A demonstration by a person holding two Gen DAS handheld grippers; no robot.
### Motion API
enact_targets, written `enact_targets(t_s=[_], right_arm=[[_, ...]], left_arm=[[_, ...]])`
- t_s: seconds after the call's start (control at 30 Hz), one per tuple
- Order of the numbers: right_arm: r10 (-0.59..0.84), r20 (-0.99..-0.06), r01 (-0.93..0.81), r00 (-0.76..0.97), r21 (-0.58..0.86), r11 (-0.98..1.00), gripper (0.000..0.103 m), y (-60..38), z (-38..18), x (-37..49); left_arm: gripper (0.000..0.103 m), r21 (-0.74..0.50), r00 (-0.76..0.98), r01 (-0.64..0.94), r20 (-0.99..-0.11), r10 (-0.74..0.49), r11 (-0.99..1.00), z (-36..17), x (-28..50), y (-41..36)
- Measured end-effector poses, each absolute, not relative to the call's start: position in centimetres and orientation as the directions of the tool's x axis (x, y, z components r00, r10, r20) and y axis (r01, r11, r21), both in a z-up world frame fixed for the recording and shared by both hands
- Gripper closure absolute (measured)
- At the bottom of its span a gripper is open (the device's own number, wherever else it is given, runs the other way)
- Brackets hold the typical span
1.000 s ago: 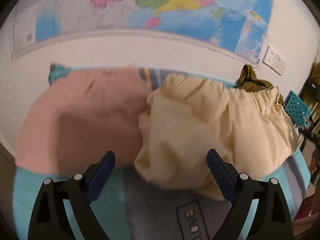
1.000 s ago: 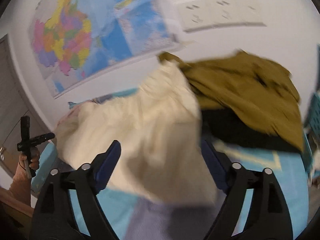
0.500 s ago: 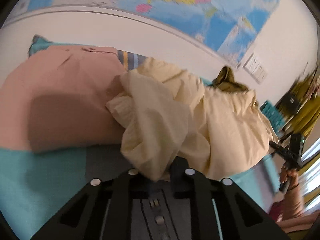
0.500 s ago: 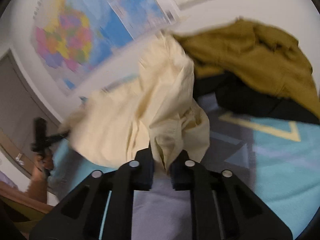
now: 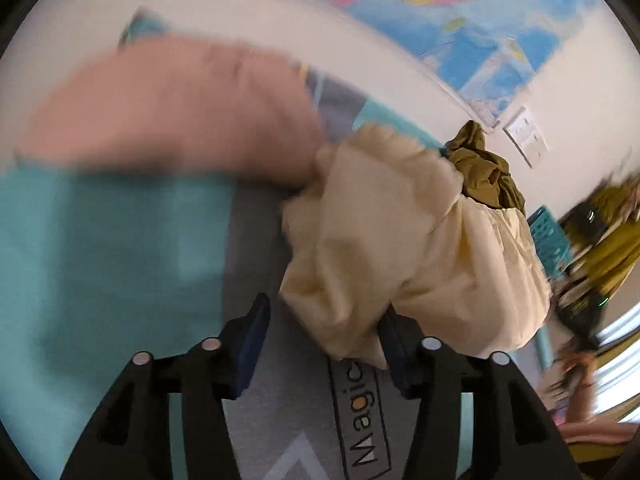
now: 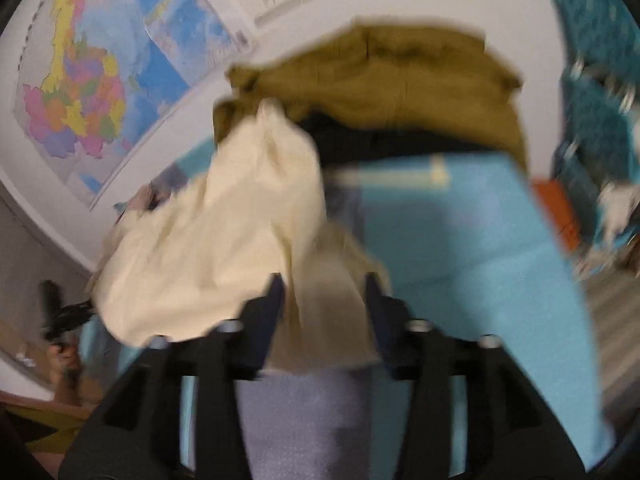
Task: Fold large clothes
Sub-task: 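Release the jacket and press it flat on the bed with both tools open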
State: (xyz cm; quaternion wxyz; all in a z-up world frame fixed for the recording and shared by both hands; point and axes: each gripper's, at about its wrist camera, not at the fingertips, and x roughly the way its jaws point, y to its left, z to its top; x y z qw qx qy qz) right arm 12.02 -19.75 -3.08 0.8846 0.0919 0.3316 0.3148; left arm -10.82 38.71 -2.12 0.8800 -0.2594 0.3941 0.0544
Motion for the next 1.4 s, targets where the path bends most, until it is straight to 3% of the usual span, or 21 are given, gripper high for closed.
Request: enact_targets(t_s=[0.03,0.1,0.13,0.23,0.37,0.43,0.5,0.53,0.57,0.6,0.67,0.7,0.8,0.87,0.93,1.03,1.1,1.17,1.23,1.3,1.4], right_arm=[[0.606,-0.513,-0.500,0.608,0.346,0.794,0.045,-19.7,-2.2,11.8],[0.615,-0.474,-0.539,0.630,0.304,0.786,0.036,-18.6,-0.6,11.3],[0.642,-0.465,-0.586,0.609,0.281,0.760,0.036,-16.8,0.0,11.1],[0.681,-0.499,-0.667,0.535,0.245,0.704,0.034,-11.4,-0.3,12.3],[0.675,-0.571,-0.720,0.468,0.196,0.665,0.035,-4.7,-1.9,13.9],[0.681,-0.597,-0.736,0.423,0.212,0.643,0.035,-2.4,-2.8,14.8],[0.667,-0.635,-0.745,0.390,0.208,0.634,0.035,-0.5,-3.8,15.6],[0.648,-0.658,-0.748,0.384,0.190,0.636,0.037,0.7,-4.6,16.1],[0.635,-0.668,-0.747,0.388,0.176,0.641,0.050,1.1,-4.9,16.2],[0.622,-0.678,-0.745,0.391,0.163,0.647,0.073,1.5,-5.3,16.4],[0.611,-0.681,-0.737,0.403,0.155,0.658,0.093,1.8,-5.4,17.0],[0.622,-0.668,-0.738,0.408,0.159,0.656,0.098,1.7,-5.1,17.1],[0.667,-0.602,-0.736,0.439,0.184,0.651,0.100,1.0,-3.2,17.0],[0.710,-0.512,-0.735,0.483,0.202,0.647,0.100,0.1,-1.1,16.6],[0.705,-0.495,-0.735,0.508,0.178,0.654,0.100,0.6,-0.7,16.8],[0.647,-0.608,-0.711,0.459,0.185,0.678,0.100,2.2,-3.8,19.2],[0.614,-0.656,-0.690,0.439,0.192,0.698,0.099,2.5,-5.8,20.3],[0.626,-0.646,-0.683,0.438,0.214,0.698,0.097,1.9,-6.0,20.2],[0.638,-0.626,-0.678,0.448,0.227,0.699,0.091,1.0,-5.3,19.7],[0.654,-0.602,-0.677,0.459,0.239,0.696,0.078,-0.1,-4.5,19.1],[0.691,-0.552,-0.687,0.467,0.266,0.677,0.072,-2.5,-3.2,17.9]], left_arm=[[0.050,-0.383,0.702,-0.279,-0.707,-0.085,0.881,-0.9,-10.8,38.4],[0.024,-0.333,0.758,-0.228,-0.651,-0.047,0.915,2.1,-11.0,37.4],[0.021,-0.314,0.782,-0.210,-0.623,-0.034,0.926,3.3,-10.9,36.9],[0.021,-0.260,0.797,-0.126,-0.602,-0.059,0.957,5.3,-8.1,34.3],[0.021,-0.209,0.734,-0.047,-0.670,-0.108,0.977,3.8,-2.8,30.5],[0.027,-0.180,0.669,-0.032,-0.734,-0.112,0.983,2.0,0.4,28.9],[0.047,-0.146,0.571,-0.055,-0.816,-0.089,0.988,-0.4,3.7,27.8],[0.049,-0.120,0.533,-0.071,-0.844,-0.064,0.990,-1.2,4.9,27.6],[0.050,-0.100,0.505,-0.087,-0.862,-0.042,0.991,-2.1,6.1,27.5],[0.057,-0.093,0.494,-0.092,-0.869,-0.036,0.991,-2.4,6.5,27.6],[0.075,-0.075,0.477,-0.132,-0.879,-0.003,0.988,-2.7,7.8,28.2],[0.083,-0.091,0.479,-0.142,-0.878,-0.012,0.986,-2.5,8.2,28.5],[0.097,-0.138,0.511,-0.151,-0.859,-0.042,0.979,-1.6,8.7,29.6],[0.098,-0.156,0.540,-0.156,-0.840,-0.048,0.975,-0.6,9.1,30.2],[0.098,-0.163,0.563,-0.166,-0.826,-0.042,0.972,-0.1,9.7,30.4],[0.096,-0.157,0.549,-0.199,-0.836,-0.022,0.967,-1.1,10.5,31.0],[0.085,-0.153,0.509,-0.224,-0.861,-0.018,0.963,-2.9,10.8,31.5],[0.083,-0.147,0.524,-0.211,-0.851,-0.015,0.966,-3.3,10.3,31.4],[0.071,-0.145,0.543,-0.188,-0.839,-0.020,0.971,-3.0,9.6,31.2],[0.057,-0.163,0.569,-0.172,-0.821,-0.037,0.972,-2.3,8.4,31.3],[0.051,-0.178,0.622,-0.135,-0.781,-0.056,0.975,-0.8,5.8,31.3]])
